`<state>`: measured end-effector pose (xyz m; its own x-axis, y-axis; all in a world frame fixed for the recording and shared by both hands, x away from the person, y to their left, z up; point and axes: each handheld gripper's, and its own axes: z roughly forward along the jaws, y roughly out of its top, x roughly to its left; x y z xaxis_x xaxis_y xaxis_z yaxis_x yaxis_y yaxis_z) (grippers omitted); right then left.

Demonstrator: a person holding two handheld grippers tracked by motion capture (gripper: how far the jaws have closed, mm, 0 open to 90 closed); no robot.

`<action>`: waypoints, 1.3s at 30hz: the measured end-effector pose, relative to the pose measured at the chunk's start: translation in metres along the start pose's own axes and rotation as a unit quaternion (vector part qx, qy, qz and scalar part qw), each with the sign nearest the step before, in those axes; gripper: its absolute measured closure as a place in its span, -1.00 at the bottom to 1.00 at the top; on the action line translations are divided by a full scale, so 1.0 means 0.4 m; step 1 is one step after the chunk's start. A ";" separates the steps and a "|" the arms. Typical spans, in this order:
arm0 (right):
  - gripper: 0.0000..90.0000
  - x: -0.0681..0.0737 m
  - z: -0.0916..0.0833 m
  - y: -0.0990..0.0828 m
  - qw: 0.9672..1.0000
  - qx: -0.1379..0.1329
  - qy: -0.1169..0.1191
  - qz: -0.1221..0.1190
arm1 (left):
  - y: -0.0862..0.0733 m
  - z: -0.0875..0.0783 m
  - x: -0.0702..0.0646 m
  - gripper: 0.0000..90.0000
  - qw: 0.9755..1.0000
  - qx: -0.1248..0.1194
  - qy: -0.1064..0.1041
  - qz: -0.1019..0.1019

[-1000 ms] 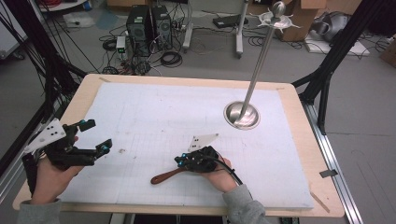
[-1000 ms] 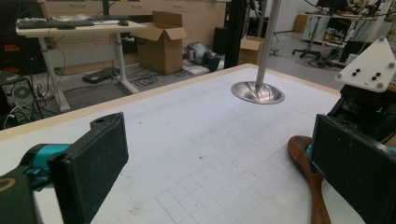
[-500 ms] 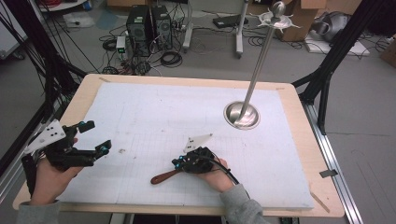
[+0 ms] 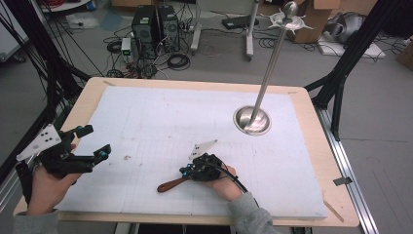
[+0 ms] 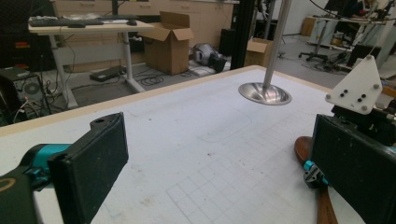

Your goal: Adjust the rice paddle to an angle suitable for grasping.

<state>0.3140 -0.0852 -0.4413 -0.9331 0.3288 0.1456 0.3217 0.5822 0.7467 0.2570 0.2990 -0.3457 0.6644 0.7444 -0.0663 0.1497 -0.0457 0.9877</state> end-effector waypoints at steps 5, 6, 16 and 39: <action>0.99 0.002 0.007 0.000 1.000 0.020 -0.015 -0.001 | -0.001 0.000 0.001 -0.89 1.000 0.002 0.000 0.000; 0.99 0.002 0.006 0.000 1.000 0.022 -0.017 -0.002 | -0.002 0.002 0.000 -0.89 1.000 0.003 -0.001 0.000; 1.00 0.004 0.000 -0.003 0.999 0.029 -0.021 -0.009 | -0.005 0.013 -0.006 -0.89 1.000 0.008 -0.005 0.002; 1.00 0.001 -0.050 -0.047 0.999 0.028 -0.034 0.006 | -0.004 0.062 -0.010 -0.89 1.000 0.016 -0.025 0.000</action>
<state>0.3044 -0.1110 -0.4422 -0.9167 0.3847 0.1083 0.3430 0.6184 0.7071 0.2721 0.2796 -0.3506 0.7001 0.7102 -0.0741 0.1730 -0.0681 0.9826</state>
